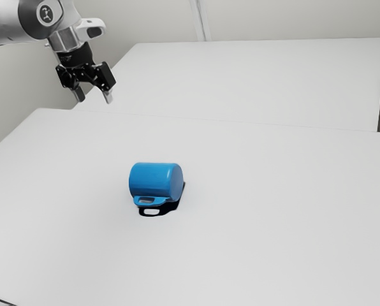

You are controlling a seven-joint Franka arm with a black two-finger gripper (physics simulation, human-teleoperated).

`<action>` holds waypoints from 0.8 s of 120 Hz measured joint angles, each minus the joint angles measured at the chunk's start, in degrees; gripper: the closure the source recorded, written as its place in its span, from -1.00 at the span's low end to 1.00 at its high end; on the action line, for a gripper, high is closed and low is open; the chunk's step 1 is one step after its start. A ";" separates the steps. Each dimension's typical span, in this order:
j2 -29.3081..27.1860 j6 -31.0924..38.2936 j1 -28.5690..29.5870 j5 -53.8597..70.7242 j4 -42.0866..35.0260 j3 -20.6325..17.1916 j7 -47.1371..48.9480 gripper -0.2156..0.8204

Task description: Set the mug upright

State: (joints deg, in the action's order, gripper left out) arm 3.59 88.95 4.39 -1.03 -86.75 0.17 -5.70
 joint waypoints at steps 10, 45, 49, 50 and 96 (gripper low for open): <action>0.01 0.38 -0.04 -0.01 -0.02 0.00 -0.20 -0.58; -0.06 0.80 -0.57 -2.63 -2.70 0.73 -0.88 -0.58; -0.07 0.84 -0.96 -4.52 -3.15 1.66 -1.26 -0.58; -0.06 0.84 -1.08 -5.06 -3.26 1.98 -1.39 -0.58; 7.14 1.06 4.29 -32.41 -8.98 10.44 -14.01 -0.58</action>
State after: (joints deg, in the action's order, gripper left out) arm 10.73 90.01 8.68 -33.43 -95.73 10.61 -19.71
